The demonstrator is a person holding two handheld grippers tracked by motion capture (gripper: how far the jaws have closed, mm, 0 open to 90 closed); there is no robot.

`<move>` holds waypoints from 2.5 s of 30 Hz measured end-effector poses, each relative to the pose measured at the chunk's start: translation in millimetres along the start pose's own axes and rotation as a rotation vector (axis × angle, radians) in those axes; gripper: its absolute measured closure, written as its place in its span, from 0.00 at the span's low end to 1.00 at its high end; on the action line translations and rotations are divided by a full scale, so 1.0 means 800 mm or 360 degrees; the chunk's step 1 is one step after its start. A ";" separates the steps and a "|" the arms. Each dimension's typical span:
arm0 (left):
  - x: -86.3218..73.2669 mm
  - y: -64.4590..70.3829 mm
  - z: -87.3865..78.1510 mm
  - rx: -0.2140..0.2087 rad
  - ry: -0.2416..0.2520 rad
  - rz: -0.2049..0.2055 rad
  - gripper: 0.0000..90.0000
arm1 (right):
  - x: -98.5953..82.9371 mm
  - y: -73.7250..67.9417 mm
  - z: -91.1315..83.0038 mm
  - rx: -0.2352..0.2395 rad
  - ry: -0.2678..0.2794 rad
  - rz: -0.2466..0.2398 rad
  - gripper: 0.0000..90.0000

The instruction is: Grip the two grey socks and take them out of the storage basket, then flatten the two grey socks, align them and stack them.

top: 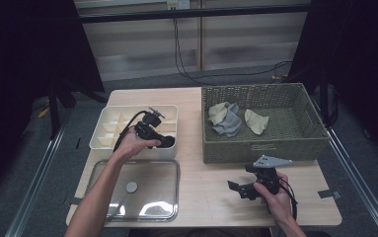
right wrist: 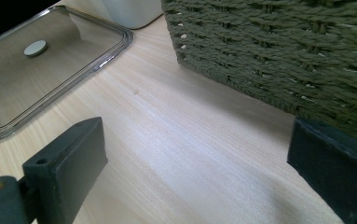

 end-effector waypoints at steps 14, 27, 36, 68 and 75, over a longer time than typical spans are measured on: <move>-0.006 -0.002 -0.018 0.0058 0.0229 -0.0010 0.42 | 0.000 0.000 -0.003 0.0020 -0.0001 0.0007 0.05; -0.011 0.003 -0.046 0.0086 0.0399 -0.0001 0.24 | 0.001 0.003 -0.002 0.0023 -0.0002 0.0016 0.05; -0.026 0.020 -0.076 0.0091 0.0557 0.0009 0.33 | 0.002 0.003 -0.002 0.0036 -0.0003 0.0000 0.06; -0.144 0.099 -0.087 0.0122 0.0590 0.0037 0.27 | 0.009 0.010 -0.011 -0.0061 0.0022 0.0053 0.39; -0.157 0.111 -0.083 0.0115 0.0596 0.0051 0.27 | 0.018 0.011 -0.016 -0.0043 0.0093 0.0080 0.40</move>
Point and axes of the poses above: each handheld gripper's, and its own axes: z roughly forward along the jaws, x roughly out of its top, y roughly to its right, the point moved 7 cm from there along z, roughly forward along the jaws, and after that the axes turned 8 degrees about y, right-handed, at the moved point
